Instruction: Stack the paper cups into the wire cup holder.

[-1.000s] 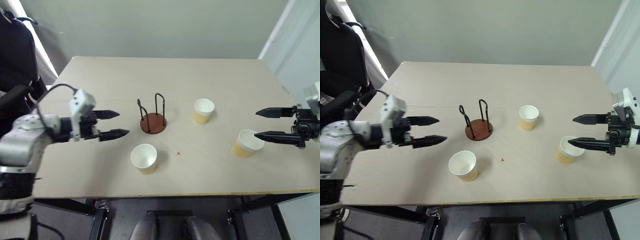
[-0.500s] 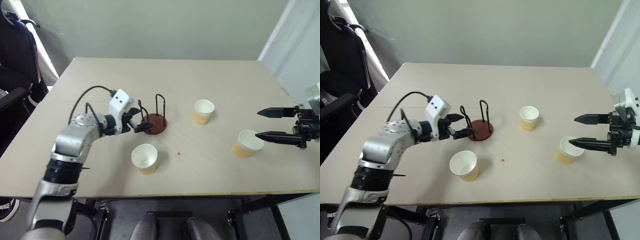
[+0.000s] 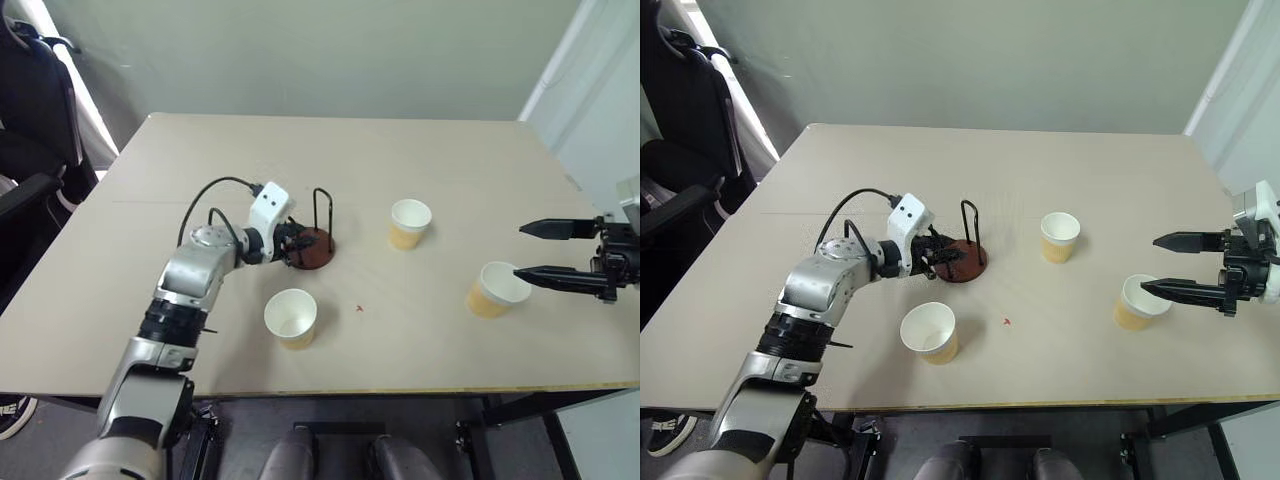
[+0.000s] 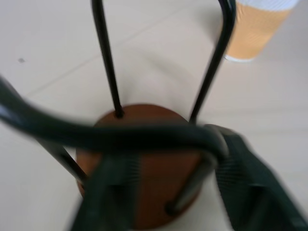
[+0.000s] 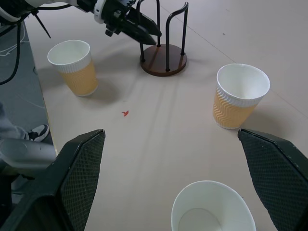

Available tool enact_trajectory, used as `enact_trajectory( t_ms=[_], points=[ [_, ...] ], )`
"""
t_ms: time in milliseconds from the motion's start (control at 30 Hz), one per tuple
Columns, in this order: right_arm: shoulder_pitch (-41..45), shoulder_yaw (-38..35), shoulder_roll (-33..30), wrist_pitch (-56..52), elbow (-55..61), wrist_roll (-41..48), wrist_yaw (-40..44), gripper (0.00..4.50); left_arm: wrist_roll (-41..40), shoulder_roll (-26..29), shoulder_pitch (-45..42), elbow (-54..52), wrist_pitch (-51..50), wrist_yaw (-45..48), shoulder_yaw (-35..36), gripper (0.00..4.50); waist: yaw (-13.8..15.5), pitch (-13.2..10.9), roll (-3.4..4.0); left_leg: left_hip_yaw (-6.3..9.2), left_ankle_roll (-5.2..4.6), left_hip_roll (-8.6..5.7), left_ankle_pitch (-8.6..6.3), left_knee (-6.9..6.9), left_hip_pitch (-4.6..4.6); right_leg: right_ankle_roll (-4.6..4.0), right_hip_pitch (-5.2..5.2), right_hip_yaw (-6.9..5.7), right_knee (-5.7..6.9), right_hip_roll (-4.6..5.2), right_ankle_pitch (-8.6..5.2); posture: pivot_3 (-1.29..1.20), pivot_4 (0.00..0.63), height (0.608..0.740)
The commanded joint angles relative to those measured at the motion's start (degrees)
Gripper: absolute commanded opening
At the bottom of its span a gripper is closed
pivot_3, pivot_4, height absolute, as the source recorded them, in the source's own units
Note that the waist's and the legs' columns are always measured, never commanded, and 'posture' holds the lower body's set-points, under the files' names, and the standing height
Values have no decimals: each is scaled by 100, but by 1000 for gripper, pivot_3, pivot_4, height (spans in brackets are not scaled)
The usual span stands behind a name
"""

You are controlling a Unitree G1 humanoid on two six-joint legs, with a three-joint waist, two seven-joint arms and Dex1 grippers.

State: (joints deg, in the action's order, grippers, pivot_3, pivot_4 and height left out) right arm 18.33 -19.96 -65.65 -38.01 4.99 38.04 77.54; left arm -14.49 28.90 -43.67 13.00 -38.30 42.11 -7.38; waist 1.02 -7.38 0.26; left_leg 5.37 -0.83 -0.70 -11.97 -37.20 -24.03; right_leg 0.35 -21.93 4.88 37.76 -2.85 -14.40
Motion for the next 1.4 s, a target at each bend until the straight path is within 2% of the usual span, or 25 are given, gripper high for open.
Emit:
enact_trajectory(
  t_ms=[33,67,100,267,433,600,733,967,1400],
  points=[
    [-36,-351,-143,-31,139,100,-49,4500,12,-22,-176,-20,148,59,135,532,0,0,0,0,0,-2,0,0,1,3,1,2,0,1,-2,0,150,740],
    [-45,-362,-147,-36,139,97,-55,4500,-24,-12,-190,-43,128,127,143,140,0,0,-1,0,0,-3,0,0,0,7,1,4,0,1,-4,0,150,740],
    [-51,-366,-147,-37,131,89,-62,4500,-39,21,-198,-82,132,210,133,20,1,-1,-1,1,0,-5,0,0,0,9,1,5,0,1,-5,0,150,740],
    [-22,-335,-152,-36,106,69,-98,4500,-399,303,-246,-628,-190,765,289,20,1,-6,-10,1,0,-8,0,0,0,11,1,9,0,2,-6,0,150,740],
    [-10,-296,-139,-9,78,47,-120,4500,-759,611,-176,-1640,-713,1161,164,20,1,-7,-12,1,0,-11,0,0,-2,12,5,9,-8,2,-7,0,150,740],
    [-173,-423,-128,2,153,59,-116,4500,-976,659,104,-2738,-1385,977,-39,20,8,-7,-12,2,0,-12,0,-2,-2,15,14,9,-23,3,-6,0,150,740],
    [-331,-545,-129,3,226,87,-115,4500,-1029,411,328,-3397,-1812,589,-320,20,11,-7,-11,0,3,-11,1,-5,-1,18,19,9,-34,5,-5,0,150,740],
    [-373,-559,-121,-13,274,97,-151,4500,-1229,-12,295,-3607,-2275,242,-498,20,18,-7,-12,0,-2,-10,-1,-12,3,25,27,9,-39,5,3,0,150,740],
    [-410,-581,-142,-42,294,94,-212,4500,-1489,-23,378,-3852,-2684,135,-824,20,20,-7,-12,1,-8,-11,-3,-19,4,30,34,9,-42,6,8,0,150,740]
  ],
)
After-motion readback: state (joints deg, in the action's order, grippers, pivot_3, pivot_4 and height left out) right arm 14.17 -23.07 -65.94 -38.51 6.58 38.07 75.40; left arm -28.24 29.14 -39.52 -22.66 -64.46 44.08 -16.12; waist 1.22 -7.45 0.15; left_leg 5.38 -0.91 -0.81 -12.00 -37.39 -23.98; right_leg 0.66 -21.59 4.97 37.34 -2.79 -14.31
